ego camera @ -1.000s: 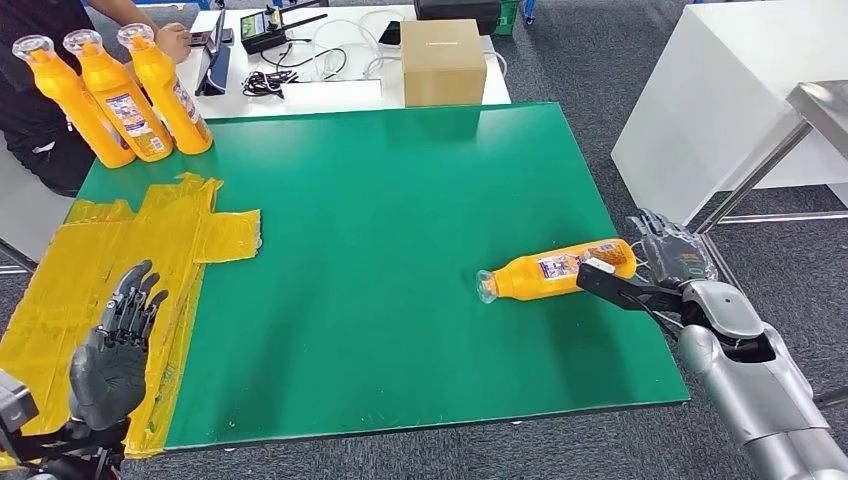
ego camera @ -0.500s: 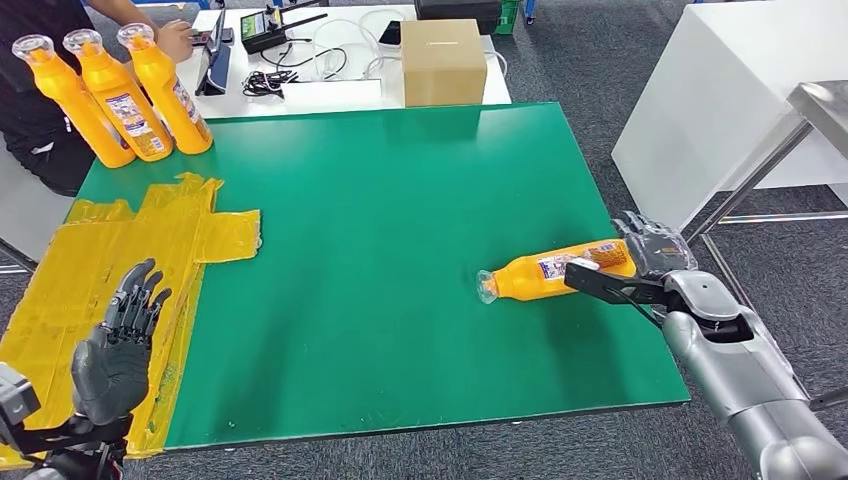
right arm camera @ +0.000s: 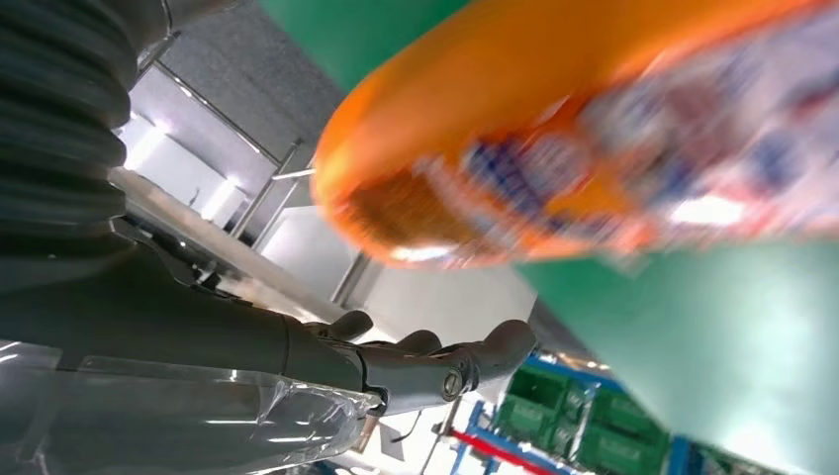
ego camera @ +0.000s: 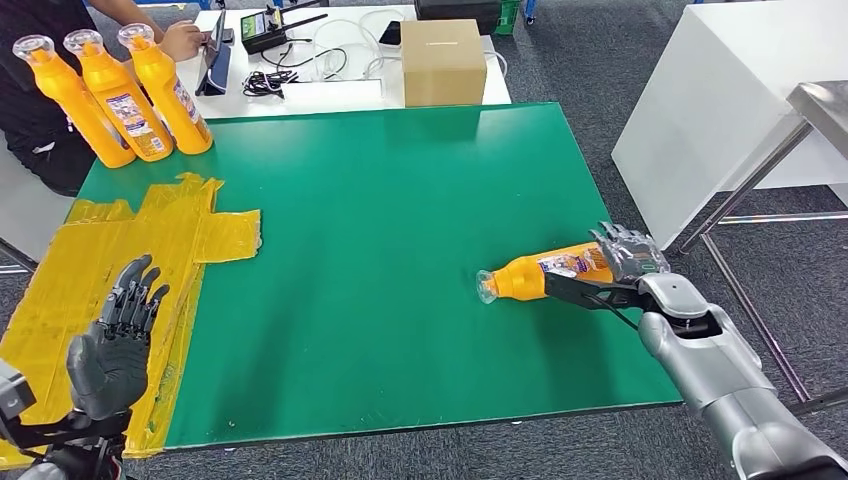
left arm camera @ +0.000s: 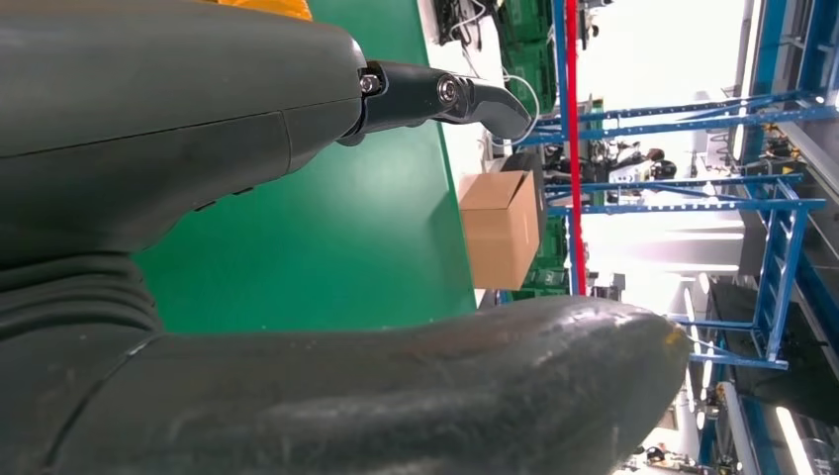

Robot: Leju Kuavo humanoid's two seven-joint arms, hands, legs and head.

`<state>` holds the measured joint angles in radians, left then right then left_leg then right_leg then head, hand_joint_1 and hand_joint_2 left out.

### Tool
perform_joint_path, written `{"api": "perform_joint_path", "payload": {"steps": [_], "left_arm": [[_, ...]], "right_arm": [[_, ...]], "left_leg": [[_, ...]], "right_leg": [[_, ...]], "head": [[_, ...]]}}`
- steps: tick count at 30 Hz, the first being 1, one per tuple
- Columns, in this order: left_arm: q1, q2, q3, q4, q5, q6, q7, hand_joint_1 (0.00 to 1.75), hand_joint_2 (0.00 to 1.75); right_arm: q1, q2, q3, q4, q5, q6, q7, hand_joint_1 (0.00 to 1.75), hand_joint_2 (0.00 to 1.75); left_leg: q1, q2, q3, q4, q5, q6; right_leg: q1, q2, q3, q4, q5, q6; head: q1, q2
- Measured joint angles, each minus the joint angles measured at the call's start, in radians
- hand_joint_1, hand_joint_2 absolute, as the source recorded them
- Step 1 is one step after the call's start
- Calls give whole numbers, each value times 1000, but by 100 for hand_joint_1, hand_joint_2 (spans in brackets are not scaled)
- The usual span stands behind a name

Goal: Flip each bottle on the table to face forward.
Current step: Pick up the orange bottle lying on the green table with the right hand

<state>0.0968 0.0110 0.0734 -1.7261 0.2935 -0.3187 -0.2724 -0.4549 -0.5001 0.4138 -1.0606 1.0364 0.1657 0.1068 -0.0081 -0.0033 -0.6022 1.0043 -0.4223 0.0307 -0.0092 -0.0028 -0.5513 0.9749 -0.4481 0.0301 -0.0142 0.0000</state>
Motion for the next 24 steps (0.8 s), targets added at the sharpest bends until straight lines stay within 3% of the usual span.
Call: {"api": "perform_joint_path", "payload": {"steps": [15,16,19,20,24], "left_arm": [[-41,12,2,26,25,-4,13,0,0],[-43,13,2,28,27,-4,13,0,0],[-50,16,2,35,31,-3,14,0,0],[-51,17,2,37,33,-3,14,0,0],[-54,20,1,49,43,-2,14,0,0]], "right_arm": [[-116,138,73,294,59,-77,-19,0,175],[-127,147,78,314,63,-78,-20,19,175],[-158,167,93,372,78,-72,-21,150,175],[-168,172,99,391,83,-65,-21,175,175],[-203,182,119,452,93,-38,-32,175,175]], "left_leg": [[1,3,6,0,0,0],[1,4,7,0,0,0],[1,5,11,0,-1,-1],[1,6,12,0,-1,-1],[1,5,13,0,2,-1]], "right_leg": [[1,2,4,0,0,0],[1,2,5,0,0,0],[1,3,8,-1,0,-1],[1,3,8,-1,1,-1],[1,2,8,-1,2,-3]], "head": [[0,0],[0,0],[0,0],[0,0],[0,0]]}}
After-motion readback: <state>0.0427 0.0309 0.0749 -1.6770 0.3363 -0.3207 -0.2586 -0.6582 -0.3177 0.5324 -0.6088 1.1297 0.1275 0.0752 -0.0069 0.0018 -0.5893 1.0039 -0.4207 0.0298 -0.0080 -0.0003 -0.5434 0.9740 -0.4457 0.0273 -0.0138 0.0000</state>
